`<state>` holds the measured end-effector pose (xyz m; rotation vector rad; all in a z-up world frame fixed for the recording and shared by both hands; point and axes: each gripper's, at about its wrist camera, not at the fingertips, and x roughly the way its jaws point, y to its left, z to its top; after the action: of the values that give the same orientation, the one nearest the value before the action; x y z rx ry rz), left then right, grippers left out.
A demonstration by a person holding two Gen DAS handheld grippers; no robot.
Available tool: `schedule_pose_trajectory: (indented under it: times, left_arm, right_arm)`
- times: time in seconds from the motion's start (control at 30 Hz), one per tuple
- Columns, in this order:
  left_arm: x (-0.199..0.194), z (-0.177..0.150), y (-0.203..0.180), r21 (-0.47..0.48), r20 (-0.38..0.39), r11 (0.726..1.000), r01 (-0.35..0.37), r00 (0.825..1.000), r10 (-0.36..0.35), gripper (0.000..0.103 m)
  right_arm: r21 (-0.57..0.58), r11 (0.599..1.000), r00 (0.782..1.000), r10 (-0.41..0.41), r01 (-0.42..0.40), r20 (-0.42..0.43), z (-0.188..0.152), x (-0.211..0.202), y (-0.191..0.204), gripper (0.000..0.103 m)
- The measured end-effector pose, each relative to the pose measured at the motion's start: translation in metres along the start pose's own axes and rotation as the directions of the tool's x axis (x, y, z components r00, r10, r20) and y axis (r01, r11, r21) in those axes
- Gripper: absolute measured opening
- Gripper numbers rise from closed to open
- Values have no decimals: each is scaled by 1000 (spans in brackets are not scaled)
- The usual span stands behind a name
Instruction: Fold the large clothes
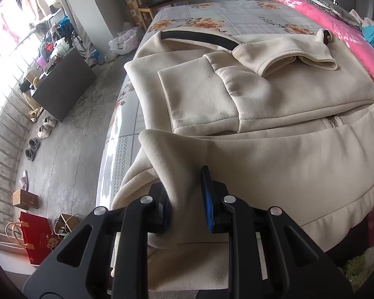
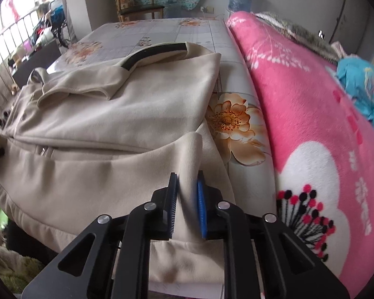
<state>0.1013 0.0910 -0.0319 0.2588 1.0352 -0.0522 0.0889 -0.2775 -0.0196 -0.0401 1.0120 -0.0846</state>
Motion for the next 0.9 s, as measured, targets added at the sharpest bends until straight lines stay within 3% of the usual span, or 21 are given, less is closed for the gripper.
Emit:
schedule_pose_trajectory:
  times: [0.9]
  left_arm:
    - [0, 0, 3, -13, -8, 1000, 14, 1000, -14, 20]
  right_arm:
    - [-41, 996, 996, -77, 75, -49, 7, 17, 9, 15]
